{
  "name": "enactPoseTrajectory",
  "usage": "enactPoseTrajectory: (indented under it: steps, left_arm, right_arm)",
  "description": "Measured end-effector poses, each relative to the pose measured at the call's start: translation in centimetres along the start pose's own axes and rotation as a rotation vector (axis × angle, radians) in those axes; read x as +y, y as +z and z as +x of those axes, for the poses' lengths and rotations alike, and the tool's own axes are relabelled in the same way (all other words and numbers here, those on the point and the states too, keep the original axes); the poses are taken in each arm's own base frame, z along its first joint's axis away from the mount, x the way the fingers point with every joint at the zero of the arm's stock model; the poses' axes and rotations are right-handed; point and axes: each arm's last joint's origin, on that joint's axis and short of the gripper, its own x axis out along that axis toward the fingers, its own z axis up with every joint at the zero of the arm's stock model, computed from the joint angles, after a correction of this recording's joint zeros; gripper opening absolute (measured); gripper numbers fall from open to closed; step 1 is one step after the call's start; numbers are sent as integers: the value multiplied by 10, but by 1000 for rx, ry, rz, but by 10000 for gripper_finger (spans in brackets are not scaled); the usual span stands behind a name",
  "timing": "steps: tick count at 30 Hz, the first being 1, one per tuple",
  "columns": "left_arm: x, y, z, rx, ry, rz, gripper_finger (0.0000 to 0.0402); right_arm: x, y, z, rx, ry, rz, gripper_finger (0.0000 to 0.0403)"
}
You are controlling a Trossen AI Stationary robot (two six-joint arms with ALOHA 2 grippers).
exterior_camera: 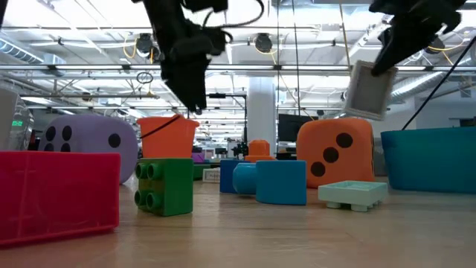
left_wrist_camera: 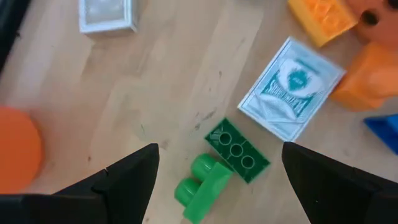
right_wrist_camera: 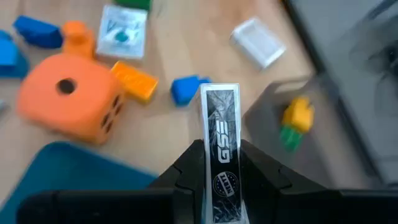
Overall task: Pick & Place Toys
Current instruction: Put the black deck of cards into the blue bin
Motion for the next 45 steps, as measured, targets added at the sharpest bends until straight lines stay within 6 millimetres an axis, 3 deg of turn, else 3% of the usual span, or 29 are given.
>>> enactPoseTrajectory:
  steps: [8,16,25,38,45]
  left_arm:
    - [-6,-2,28,80,25,21,347]
    - [-6,-2,29,82,25,29,347]
    - [-6,-2,29,82,24,58,347]
    - [-7,1,29,52,6,97,347]
    - [-8,2,29,36,-15,117,347]
  right_arm:
    - [0,-10,-5,178,111,170,68]
    - [-2,-19,-6,270,68,233,66]
    - [4,-40,17,325,45,239,65]
    - [6,-55,38,331,27,261,68]
    - [8,-56,42,319,46,278,106]
